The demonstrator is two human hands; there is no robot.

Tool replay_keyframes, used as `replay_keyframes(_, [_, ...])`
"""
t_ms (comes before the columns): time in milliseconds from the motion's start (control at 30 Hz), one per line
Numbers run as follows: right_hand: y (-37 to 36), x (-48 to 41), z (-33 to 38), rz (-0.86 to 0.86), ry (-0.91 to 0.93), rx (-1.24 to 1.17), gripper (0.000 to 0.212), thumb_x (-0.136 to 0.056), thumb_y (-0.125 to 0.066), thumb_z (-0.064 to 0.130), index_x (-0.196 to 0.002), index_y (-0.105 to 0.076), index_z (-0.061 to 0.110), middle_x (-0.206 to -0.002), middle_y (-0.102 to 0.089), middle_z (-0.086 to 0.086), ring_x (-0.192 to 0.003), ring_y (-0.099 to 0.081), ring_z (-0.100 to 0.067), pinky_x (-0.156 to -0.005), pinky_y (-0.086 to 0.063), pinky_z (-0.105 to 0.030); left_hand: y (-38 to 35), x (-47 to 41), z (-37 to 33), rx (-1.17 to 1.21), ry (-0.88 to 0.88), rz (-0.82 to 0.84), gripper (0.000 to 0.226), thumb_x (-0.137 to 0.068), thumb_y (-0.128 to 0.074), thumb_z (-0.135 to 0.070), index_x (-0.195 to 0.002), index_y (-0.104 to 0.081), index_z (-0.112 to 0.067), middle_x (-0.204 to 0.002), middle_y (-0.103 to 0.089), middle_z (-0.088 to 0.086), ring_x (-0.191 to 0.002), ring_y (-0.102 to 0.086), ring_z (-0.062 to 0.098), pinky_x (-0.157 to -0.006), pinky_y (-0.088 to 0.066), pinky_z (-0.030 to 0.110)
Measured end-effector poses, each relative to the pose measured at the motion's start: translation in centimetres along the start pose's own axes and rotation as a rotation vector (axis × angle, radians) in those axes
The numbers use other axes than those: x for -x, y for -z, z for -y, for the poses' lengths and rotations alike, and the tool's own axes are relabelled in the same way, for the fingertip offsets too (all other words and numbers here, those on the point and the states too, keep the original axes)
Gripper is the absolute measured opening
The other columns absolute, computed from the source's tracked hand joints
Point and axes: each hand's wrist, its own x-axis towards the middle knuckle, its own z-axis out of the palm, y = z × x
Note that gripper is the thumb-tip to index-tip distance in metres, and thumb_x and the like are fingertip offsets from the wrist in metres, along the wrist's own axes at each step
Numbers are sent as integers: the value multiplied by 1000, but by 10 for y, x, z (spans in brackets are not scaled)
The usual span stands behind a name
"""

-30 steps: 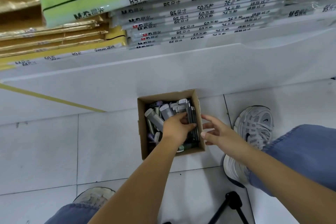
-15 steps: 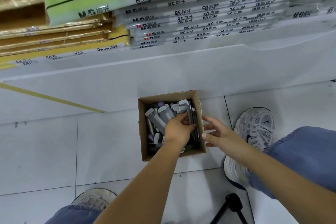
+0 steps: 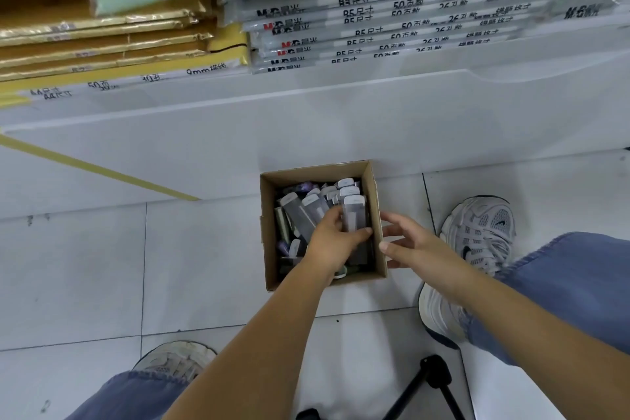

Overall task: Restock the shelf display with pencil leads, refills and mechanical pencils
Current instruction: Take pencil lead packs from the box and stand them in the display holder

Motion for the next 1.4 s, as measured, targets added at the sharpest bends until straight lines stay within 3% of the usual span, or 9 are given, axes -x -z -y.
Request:
replay_keyframes(133, [0,0,1,-2,-11,-8,46,-96,-57,12,-132,-44,37,-119,-56,4,-105,-61,-17,-76,-56,-19,0,-3,0,-26,-1,3,49,-84,-78,-18,-127,-57,-24,-122,-69,-3,-111,-64,16,-97,-54,38])
replay_keyframes(400, [0,0,-1,4,-14,-24,44,-95,-59,14,-126,-46,43,-118,-57,6,-103,-62,-13,-77,-56,-20,6,-4,4,60,12,2,28,-89,-68,-19,-113,-64,-32,-98,-74,-12,-84,-70,-1,-61,-52,12])
replay_keyframes(567, [2,-2,-1,25,-19,13,44,-95,-60,16,-125,-46,44,-116,-58,10,-98,-63,-7,-72,-55,-18,14,1,-5,125,43,-13,26,-96,-59,-23,-121,-62,-28,-106,-75,-4,-98,-72,14,-83,-60,35])
replay_keyframes(667, [-1,2,7,-29,-6,121,48,-92,-63,15,-132,-46,38,-116,-56,10,-100,-61,-8,-77,-54,-21,26,16,-17,170,54,33,27,-100,-55,-23,-126,-59,-29,-116,-73,2,-109,-68,22,-98,-53,50])
replay_keyframes(800, [-18,10,31,-330,257,350,40,-89,-65,17,-124,-53,31,-106,-51,5,-89,-55,-7,-75,-42,-14,45,48,-29,300,-3,187,25,-102,-53,-18,-123,-64,-24,-116,-72,10,-105,-68,25,-95,-54,51])
replay_keyframes(933, [-48,28,79,-208,403,126,31,-93,-61,20,-115,-56,41,-96,-63,11,-68,-61,5,-61,-46,-7,64,96,-58,346,-184,327,31,-99,-57,-19,-129,-63,-16,-113,-70,14,-103,-67,28,-92,-53,48])
replay_keyframes(1067, [-67,54,124,-180,522,44,23,-89,-66,12,-97,-67,33,-88,-71,8,-80,-69,-17,-76,-57,-37,85,144,-93,329,-314,246,27,-101,-54,-12,-125,-64,-20,-117,-70,15,-105,-69,32,-85,-58,44])
replay_keyframes(1200, [-79,87,183,-157,677,41,18,-89,-67,14,-94,-66,31,-83,-71,6,-70,-68,-5,-58,-52,-18,107,195,-136,292,-427,184,28,-103,-50,-20,-130,-59,-23,-119,-72,12,-107,-70,28,-93,-55,50])
replay_keyframes(1400, [-90,138,286,-169,898,71,17,-90,-65,13,-103,-60,24,-87,-72,-1,-74,-68,-17,-62,-54,-26,138,263,-208,157,-621,38,26,-106,-44,-26,-129,-56,-32,-118,-72,4,-107,-70,26,-88,-58,51])
